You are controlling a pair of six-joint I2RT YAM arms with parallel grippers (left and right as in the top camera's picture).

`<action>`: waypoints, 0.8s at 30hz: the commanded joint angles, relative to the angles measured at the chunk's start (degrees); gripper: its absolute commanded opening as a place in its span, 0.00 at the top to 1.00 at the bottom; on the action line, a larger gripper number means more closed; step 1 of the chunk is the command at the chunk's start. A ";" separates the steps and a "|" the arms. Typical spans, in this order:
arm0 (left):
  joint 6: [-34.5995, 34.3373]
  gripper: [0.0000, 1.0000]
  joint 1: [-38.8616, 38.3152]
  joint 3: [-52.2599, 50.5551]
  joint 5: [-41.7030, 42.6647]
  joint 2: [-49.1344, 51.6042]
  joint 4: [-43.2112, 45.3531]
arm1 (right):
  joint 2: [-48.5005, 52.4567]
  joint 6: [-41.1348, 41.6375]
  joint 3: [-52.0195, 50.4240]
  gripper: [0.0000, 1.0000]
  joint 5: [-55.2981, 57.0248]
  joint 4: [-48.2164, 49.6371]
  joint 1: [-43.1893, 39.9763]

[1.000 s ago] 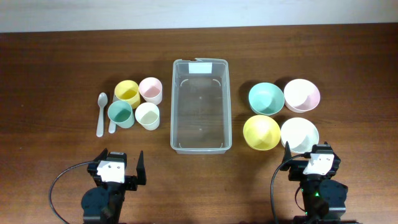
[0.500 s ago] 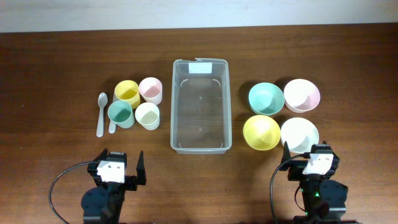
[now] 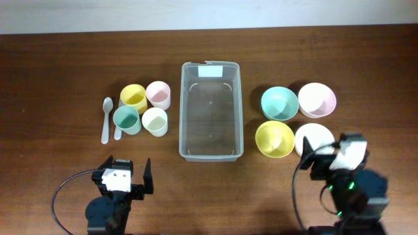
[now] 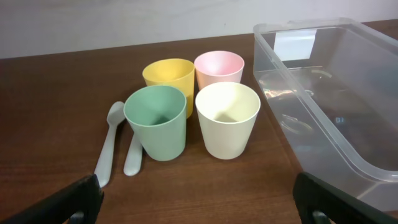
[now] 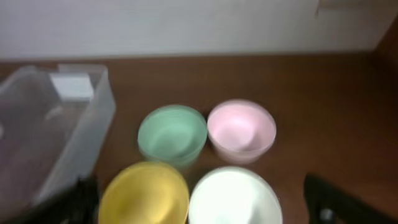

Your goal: Pack container

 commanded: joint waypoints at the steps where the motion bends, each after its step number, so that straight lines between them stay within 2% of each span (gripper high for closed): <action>1: 0.72 0.00 0.35 -0.59 0.24 -0.48 0.22 | 15.50 1.05 15.21 0.01 2.01 -7.08 -0.09; 2: 0.72 0.00 0.35 -0.59 0.24 -0.48 0.22 | 17.94 1.05 17.59 0.01 2.21 -8.76 -0.17; 4: 0.72 0.00 0.35 -0.59 0.24 -0.48 0.22 | 29.64 1.05 28.20 0.01 1.88 -16.65 -1.66; 8: 0.72 0.00 0.35 -0.59 0.22 -0.48 0.22 | 46.82 1.09 40.72 0.01 0.15 -27.10 -4.37; 15: 0.72 0.00 0.35 -0.59 0.22 -0.48 0.22 | 66.73 1.53 41.55 0.01 -10.32 -29.94 -15.15; 17: 0.72 0.00 0.35 -0.59 0.24 -0.48 0.22 | 71.87 1.51 41.55 0.05 -13.81 -31.19 -18.88; 22: 0.72 0.00 0.35 -0.59 0.24 -0.48 0.22 | 77.46 1.49 40.46 0.07 -16.48 -31.89 -22.62; 24: 0.72 0.00 0.35 -0.59 0.24 -0.48 0.22 | 78.07 1.92 36.79 0.13 -17.59 -28.74 -22.88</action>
